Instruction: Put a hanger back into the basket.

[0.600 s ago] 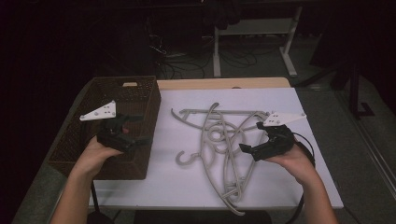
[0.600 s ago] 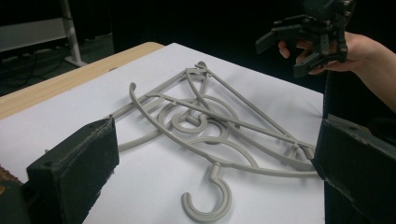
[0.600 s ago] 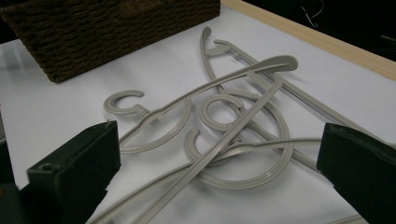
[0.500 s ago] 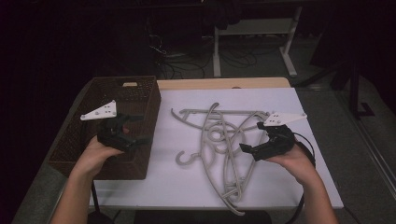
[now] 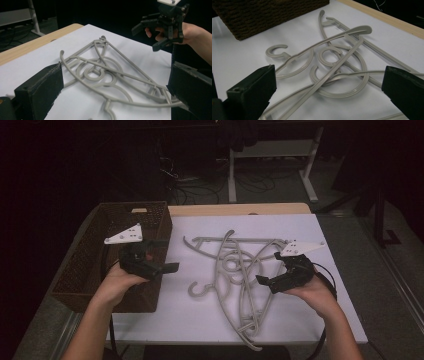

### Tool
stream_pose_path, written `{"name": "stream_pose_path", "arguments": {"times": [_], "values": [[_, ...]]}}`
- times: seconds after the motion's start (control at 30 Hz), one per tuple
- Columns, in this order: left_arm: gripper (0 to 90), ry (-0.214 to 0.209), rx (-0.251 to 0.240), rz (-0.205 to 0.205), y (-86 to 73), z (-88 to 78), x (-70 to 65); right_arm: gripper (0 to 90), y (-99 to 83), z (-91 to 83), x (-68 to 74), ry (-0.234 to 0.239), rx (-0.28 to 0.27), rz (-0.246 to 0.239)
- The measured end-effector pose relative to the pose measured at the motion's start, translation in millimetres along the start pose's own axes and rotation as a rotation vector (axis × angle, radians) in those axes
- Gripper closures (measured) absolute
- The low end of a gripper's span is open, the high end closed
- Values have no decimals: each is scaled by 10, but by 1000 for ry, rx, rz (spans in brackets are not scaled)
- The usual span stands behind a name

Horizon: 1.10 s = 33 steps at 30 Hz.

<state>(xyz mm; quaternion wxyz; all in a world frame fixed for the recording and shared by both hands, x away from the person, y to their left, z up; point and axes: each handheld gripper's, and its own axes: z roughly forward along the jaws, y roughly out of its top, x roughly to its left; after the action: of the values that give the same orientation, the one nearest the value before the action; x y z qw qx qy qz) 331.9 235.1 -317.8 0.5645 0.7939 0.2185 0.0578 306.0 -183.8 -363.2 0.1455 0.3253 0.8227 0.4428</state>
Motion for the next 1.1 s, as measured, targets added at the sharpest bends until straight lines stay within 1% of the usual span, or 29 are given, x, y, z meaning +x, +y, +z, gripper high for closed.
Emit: {"name": "stream_pose_path", "arguments": {"times": [0.03, 0.07, 0.1, 0.13, 0.17, 0.2, 0.23, 0.27, 0.3, 0.33, 0.37, 0.4, 0.43, 0.47, 0.5, 0.53, 0.63, 0.67, 0.73, 0.83, 0.87, 0.9, 0.93, 0.97, 1.0, 1.07, 1.1], "values": [[0, 0, 0, 0, 0, 0, 0, 0, 0, 0, 0, 0, 0, 0], [0, -2, -2, -7, 23, 88, -28, 0, -6, 0, 0, 1, -4, -1], [0, -6, 3, -4, 33, 133, -45, 0, -10, 0, -3, 3, -5, 0], [0, -6, 3, -4, 33, 133, -45, 0, -10, 0, -3, 3, -5, 0], [0, -8, 11, -6, 50, 233, -83, 0, -23, -5, -10, -1, -3, 1], [0, -10, 16, -5, 59, 285, -103, 0, -35, -7, -15, 1, -8, 4], [0, -10, 16, -5, 59, 285, -103, 0, -35, -7, -15, 1, -8, 4], [0, -14, 21, -4, 69, 336, -120, 0, -60, -17, -23, -3, -7, 7], [0, -14, 27, -4, 83, 443, -154, 0, -71, -23, -27, -5, -7, 9], [0, -14, 27, -4, 83, 443, -154, 0, -71, -23, -27, -5, -7, 9], [0, -15, 36, -3, 86, 549, -173, 0, -91, -35, -36, -6, -8, 13], [0, -15, 36, -3, 86, 549, -173, 0, -99, -39, -39, -9, -8, 16], [0, -10, 45, -8, 72, 646, -181, 0, -106, -42, -44, -11, -7, 15], [0, -10, 45, -8, 72, 646, -181, 0, -112, -42, -48, -11, -8, 15], [0, -9, 49, -12, 60, 692, -182, 0, -117, -42, -51, -14, -7, 17], [0, -10, 58, -21, 27, 777, -182, 0, -122, -40, -53, -14, -6, 17], [0, -6, 76, -23, -12, 856, -185, 0, -129, -34, -54, -14, -4, 15], [0, -4, 89, -21, -62, 929, -189, 0, -130, -31, -53, -13, -4, 15], [7, -6, 108, -26, -122, 992, -193, 0, -131, -29, -54, -14, -3, 14], [63, -2, 126, -36, -226, 1061, -205, 0, -135, -27, -53, -10, -1, 12], [76, -2, 126, -36, -226, 1061, -205, 0, -136, -27, -51, -10, -1, 12], [106, 6, 143, -37, -296, 1085, -214, 0, -136, -27, -51, -9, -1, 12], [150, 6, 143, -37, -296, 1085, -214, 0, -136, -27, -51, -9, -1, 12], [153, 11, 149, -35, -330, 1095, -222, 0, -138, -27, -49, -7, -2, 13], [177, 19, 170, -37, -395, 1106, -236, 0, -138, -26, -49, -7, 0, 14], [274, 17, 183, -42, -463, 1110, -250, 0, -139, -24, -50, -7, 0, 13], [306, 18, 191, -45, -497, 1108, -255, 0, -139, -24, -50, -7, 1, 13]]}}
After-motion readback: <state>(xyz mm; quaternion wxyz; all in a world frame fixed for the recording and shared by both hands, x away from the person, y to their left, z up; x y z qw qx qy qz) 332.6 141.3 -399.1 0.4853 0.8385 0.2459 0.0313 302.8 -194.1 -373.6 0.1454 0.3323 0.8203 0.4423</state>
